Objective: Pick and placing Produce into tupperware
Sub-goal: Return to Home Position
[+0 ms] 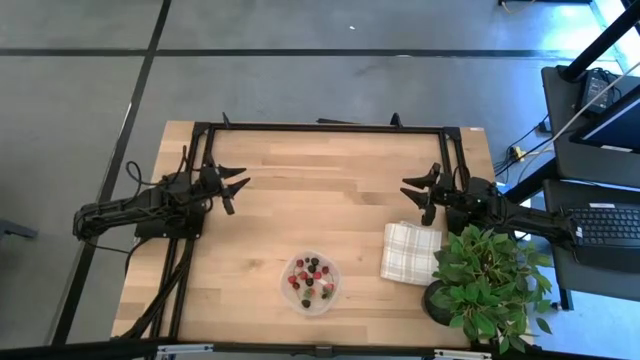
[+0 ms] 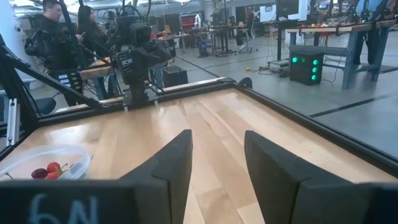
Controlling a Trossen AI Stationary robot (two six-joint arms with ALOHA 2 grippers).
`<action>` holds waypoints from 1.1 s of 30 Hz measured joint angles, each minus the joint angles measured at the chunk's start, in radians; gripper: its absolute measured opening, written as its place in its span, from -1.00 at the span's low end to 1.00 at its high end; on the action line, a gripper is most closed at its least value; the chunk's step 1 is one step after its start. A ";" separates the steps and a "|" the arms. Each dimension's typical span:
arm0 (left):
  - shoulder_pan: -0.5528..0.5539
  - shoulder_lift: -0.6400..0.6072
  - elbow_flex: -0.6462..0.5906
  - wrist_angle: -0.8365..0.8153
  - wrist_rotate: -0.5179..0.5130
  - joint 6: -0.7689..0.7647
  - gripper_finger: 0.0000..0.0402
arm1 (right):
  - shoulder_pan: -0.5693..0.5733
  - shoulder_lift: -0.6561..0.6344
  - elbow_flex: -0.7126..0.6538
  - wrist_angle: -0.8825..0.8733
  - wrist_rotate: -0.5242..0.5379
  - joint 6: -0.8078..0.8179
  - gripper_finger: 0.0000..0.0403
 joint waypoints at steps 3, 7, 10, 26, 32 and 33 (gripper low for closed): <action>0.000 0.000 0.000 0.000 0.002 0.004 -0.28 | 0.000 0.000 0.000 0.000 0.000 0.001 -0.26; 0.000 0.000 0.000 0.000 0.003 0.004 -0.28 | 0.000 0.000 0.000 0.000 0.000 0.050 -0.26; 0.000 0.000 0.000 0.000 0.003 0.005 -0.28 | 0.000 0.000 0.000 0.000 -0.001 0.147 -0.26; 0.000 0.000 0.000 0.000 0.003 0.005 -0.28 | 0.000 0.000 0.000 0.001 -0.001 0.209 -0.26; 0.000 0.000 0.000 0.000 0.003 0.005 -0.28 | 0.000 0.000 0.000 0.001 -0.001 0.209 -0.26; 0.000 0.000 0.000 0.000 0.004 0.005 -0.28 | 0.000 0.000 0.000 0.001 -0.001 0.209 -0.26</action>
